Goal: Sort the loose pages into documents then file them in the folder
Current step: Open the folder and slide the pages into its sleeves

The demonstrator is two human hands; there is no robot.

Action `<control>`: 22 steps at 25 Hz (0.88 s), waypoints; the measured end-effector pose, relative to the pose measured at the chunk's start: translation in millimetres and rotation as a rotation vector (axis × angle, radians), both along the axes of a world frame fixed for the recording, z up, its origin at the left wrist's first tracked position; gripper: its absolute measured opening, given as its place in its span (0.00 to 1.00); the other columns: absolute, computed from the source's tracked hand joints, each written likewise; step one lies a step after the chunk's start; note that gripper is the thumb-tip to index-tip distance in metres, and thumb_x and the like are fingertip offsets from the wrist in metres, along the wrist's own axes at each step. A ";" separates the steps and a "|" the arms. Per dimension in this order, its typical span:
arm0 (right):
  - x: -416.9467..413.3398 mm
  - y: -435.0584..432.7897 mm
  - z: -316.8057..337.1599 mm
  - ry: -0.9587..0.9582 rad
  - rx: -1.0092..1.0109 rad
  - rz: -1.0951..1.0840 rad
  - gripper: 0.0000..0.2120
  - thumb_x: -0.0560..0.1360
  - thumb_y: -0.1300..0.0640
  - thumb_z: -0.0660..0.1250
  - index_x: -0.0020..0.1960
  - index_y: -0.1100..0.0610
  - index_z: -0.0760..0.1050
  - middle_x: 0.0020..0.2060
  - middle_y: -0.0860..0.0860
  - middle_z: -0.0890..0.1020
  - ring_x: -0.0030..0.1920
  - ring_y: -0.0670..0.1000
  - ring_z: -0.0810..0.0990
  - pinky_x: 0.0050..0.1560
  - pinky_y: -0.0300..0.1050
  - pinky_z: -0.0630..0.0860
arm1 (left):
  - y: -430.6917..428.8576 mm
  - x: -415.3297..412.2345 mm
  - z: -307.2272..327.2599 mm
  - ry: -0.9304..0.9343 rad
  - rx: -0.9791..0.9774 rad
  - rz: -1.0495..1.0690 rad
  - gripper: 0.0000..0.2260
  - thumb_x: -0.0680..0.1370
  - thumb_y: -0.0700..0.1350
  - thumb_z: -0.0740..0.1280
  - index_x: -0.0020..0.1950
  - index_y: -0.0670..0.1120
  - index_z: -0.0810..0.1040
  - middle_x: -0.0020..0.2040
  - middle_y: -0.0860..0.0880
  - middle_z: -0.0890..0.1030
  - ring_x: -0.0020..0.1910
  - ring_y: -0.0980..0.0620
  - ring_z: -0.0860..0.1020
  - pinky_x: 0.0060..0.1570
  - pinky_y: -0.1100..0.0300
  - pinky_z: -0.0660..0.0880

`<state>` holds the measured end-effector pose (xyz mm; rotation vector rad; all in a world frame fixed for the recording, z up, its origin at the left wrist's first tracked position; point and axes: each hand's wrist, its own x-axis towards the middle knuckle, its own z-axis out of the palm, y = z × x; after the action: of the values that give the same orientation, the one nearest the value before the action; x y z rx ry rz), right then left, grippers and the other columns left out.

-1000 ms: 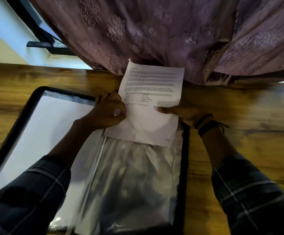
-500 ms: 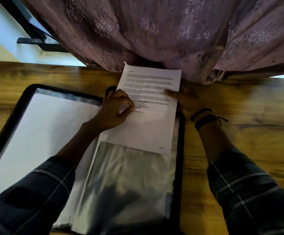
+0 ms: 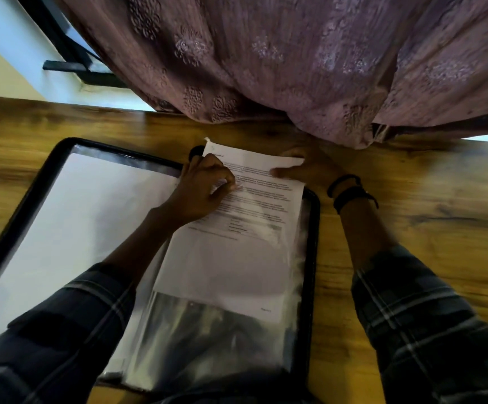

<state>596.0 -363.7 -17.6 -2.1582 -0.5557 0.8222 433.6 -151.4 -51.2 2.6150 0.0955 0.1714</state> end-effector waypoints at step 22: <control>-88.9 40.3 0.0 -0.537 -0.428 0.138 0.17 0.82 0.51 0.56 0.70 0.47 0.69 0.71 0.52 0.67 0.72 0.61 0.60 0.73 0.69 0.47 | 100.2 -195.0 33.1 0.017 0.296 0.798 0.37 0.72 0.64 0.60 0.68 0.35 0.67 0.66 0.31 0.68 0.68 0.31 0.64 0.64 0.33 0.60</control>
<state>507.1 -323.5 -17.5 -2.7844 -0.8648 0.4469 238.5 -51.1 -18.1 2.7113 1.1981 0.4632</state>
